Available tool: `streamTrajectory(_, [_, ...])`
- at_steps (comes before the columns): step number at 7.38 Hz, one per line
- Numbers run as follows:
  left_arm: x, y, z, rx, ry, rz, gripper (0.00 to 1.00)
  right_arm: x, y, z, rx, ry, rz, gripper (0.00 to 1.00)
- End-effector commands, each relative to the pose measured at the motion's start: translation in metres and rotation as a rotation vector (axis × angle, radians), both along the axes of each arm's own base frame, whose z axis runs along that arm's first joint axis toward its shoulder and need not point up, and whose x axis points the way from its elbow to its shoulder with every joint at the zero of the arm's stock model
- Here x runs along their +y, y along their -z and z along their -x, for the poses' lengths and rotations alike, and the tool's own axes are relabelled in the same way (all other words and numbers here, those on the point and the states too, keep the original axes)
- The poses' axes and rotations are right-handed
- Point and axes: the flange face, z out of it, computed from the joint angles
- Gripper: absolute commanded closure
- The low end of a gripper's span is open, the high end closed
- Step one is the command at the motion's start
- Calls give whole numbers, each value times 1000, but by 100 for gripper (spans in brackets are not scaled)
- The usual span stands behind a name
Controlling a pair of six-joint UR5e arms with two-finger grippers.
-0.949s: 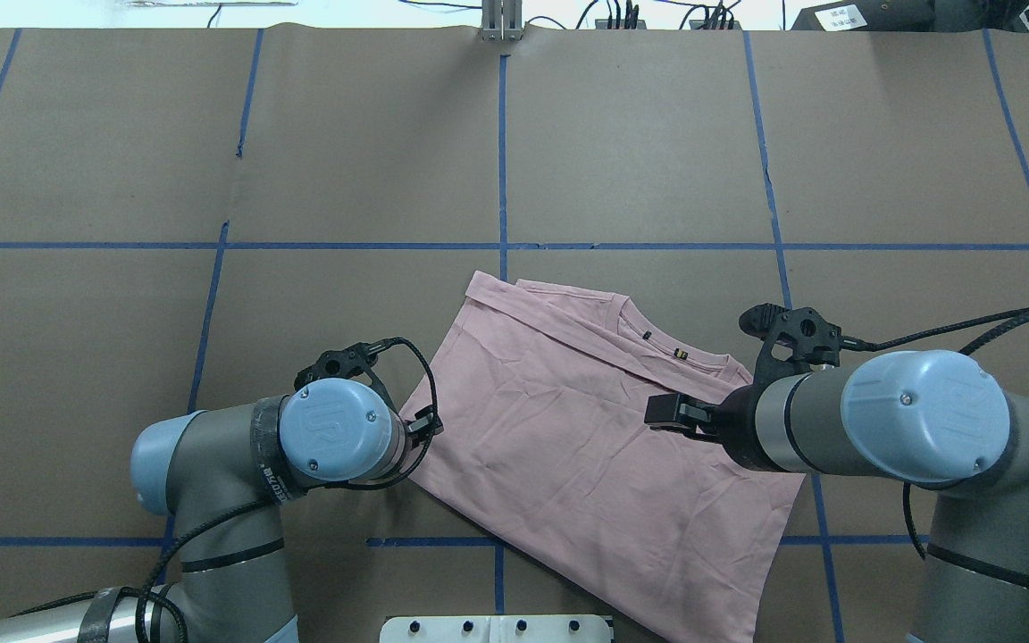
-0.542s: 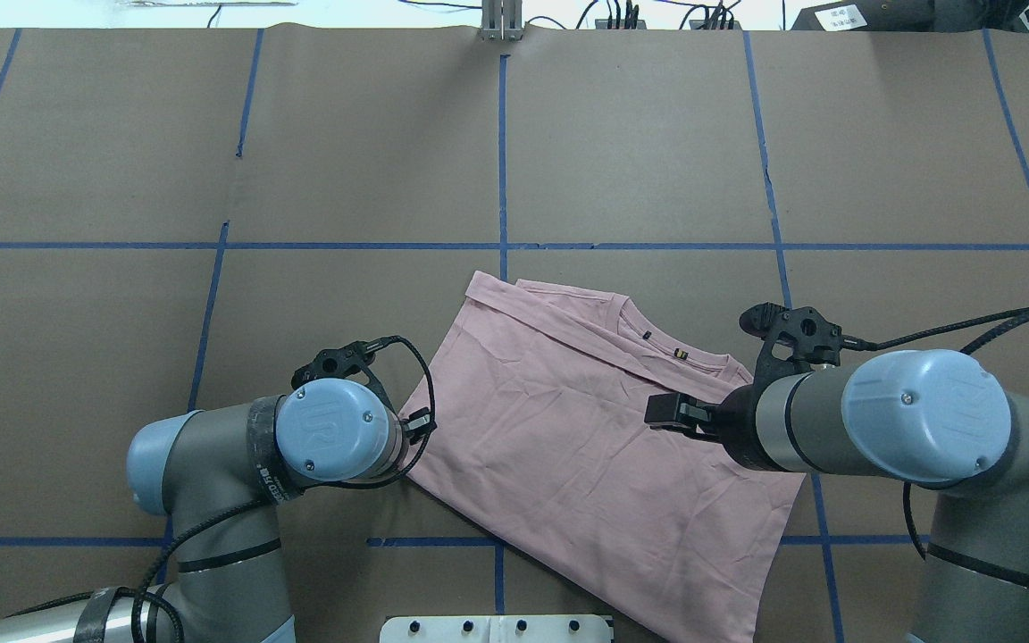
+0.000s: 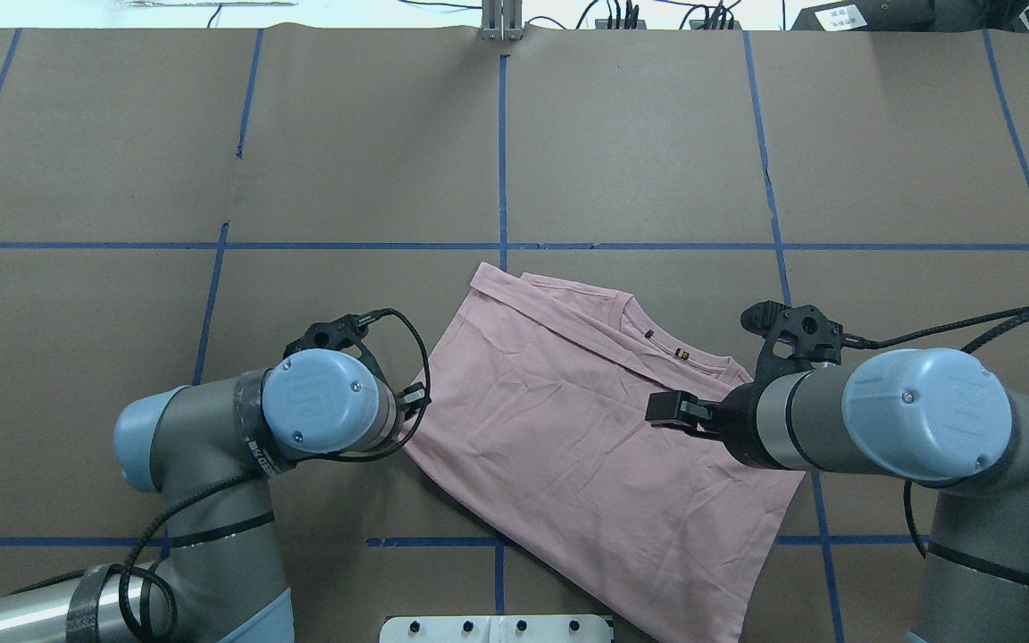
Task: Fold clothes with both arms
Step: 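Push the shirt's side with the left gripper to straighten it while the right gripper holds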
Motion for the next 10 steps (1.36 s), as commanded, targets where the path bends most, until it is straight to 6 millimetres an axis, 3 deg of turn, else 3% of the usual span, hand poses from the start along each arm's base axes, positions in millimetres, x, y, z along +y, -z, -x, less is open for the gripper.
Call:
streamTrajectory(1, [-61,15,35,2,52,-62,100,-3,-1,-2,3,-6,0,0])
streamTrajectory(2, [-91,9,47,-15,85,-75,100,-4,-2,-2,4,-9,0,0])
streamTrajectory(5, [-206,12,51,-47,122,-186,100,-6,-6,0,13,-13,2,0])
streamTrajectory(6, [-233,11,49,-46,124,-219,100,-6,-6,-1,14,-14,5,0])
streamTrajectory(8, [-268,16,34,-8,104,-323,100,-9,-6,-2,13,-21,4,0])
streamTrajectory(10, [-299,1,12,0,116,-406,100,-8,-5,-1,12,-18,3,0])
